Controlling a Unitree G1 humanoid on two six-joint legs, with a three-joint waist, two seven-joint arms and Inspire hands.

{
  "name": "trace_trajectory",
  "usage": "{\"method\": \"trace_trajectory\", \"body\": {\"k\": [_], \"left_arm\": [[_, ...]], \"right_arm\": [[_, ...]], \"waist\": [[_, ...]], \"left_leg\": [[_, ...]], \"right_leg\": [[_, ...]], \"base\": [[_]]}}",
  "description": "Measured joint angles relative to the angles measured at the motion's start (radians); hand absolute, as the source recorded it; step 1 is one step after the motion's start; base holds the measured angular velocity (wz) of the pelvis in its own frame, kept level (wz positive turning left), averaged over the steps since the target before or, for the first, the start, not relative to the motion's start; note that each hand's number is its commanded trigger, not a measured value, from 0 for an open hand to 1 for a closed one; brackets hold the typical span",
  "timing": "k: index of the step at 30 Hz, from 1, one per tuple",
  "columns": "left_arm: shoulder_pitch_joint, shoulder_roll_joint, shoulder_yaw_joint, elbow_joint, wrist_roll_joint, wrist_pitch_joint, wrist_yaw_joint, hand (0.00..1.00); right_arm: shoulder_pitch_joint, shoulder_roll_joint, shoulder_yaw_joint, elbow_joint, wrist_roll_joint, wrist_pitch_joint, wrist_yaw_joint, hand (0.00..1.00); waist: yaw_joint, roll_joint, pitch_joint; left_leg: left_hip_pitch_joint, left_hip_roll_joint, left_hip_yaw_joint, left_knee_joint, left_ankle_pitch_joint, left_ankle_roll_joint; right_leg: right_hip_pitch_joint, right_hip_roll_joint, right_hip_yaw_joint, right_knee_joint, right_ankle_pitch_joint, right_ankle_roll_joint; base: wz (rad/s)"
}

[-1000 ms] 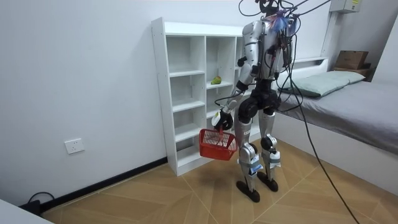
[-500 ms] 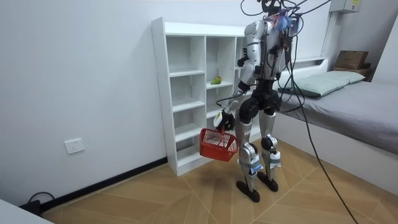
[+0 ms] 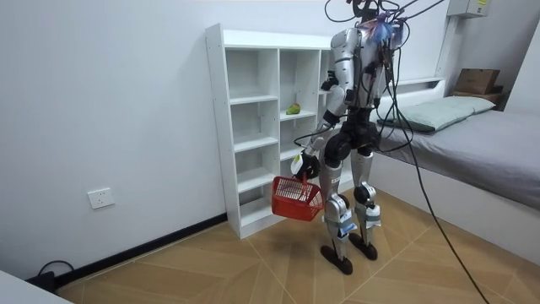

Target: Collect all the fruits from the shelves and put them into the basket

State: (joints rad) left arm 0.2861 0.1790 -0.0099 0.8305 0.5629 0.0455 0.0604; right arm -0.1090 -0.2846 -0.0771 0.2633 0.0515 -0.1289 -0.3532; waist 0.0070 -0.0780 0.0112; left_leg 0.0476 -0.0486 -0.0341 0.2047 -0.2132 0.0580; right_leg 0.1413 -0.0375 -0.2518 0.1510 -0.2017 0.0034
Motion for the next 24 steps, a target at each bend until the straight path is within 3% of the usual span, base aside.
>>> {"method": "trace_trajectory", "body": {"k": [12,24], "left_arm": [[-0.005,0.000,0.008,0.000,0.002,-0.003,0.004,1.00],[-0.001,-0.006,0.030,0.011,0.000,-0.001,0.002,1.00]], "right_arm": [[0.000,0.000,0.001,0.059,-0.019,-0.001,0.072,0.00],[0.000,-0.004,0.007,0.086,-0.020,0.001,0.183,0.00]], "waist": [[0.006,0.011,-0.0081],[0.023,0.002,-0.0103]], "left_leg": [[0.013,0.001,0.003,0.000,0.000,0.000],[0.017,0.002,0.003,0.002,0.001,-0.001]], "right_leg": [[0.005,0.000,0.005,0.000,0.000,0.000],[0.017,0.001,0.006,0.000,0.000,0.000]], "base": [[0.00],[0.00]]}}
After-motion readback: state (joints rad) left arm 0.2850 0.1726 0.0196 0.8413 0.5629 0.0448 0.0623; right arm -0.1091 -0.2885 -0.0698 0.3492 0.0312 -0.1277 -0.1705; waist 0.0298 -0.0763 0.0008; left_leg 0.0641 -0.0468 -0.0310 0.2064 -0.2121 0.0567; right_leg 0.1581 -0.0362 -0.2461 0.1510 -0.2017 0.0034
